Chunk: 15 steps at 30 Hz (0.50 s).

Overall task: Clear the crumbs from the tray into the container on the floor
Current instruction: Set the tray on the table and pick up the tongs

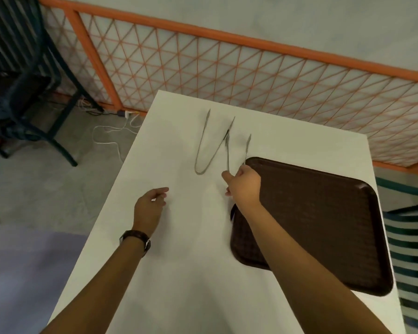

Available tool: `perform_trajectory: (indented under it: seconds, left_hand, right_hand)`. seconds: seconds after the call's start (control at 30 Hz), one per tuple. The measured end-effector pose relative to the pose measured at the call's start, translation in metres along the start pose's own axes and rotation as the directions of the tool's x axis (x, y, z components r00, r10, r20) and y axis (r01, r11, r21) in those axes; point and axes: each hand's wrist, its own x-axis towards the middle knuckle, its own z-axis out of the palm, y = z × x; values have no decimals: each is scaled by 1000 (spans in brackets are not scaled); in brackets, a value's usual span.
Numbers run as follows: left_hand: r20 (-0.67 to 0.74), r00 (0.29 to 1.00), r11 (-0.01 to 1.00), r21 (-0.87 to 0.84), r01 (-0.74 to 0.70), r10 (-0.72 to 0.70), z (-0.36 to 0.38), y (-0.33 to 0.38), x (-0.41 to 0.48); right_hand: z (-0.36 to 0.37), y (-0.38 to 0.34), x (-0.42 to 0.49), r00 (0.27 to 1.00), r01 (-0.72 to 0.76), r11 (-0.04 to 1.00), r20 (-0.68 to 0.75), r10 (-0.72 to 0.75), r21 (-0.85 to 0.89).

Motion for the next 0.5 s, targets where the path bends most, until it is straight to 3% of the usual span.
perform_trajectory:
  seconds: [0.3,0.5]
  left_hand:
    - [52,996,932,352,-87,74,99,40,66]
    - [-16,999,817,576,-24,40,148,49,93]
  right_hand:
    - [-83,71,-98,954,256,928,-85,-288,-272]
    - [-115,135,-121,910,274,895,-207,-360,-351]
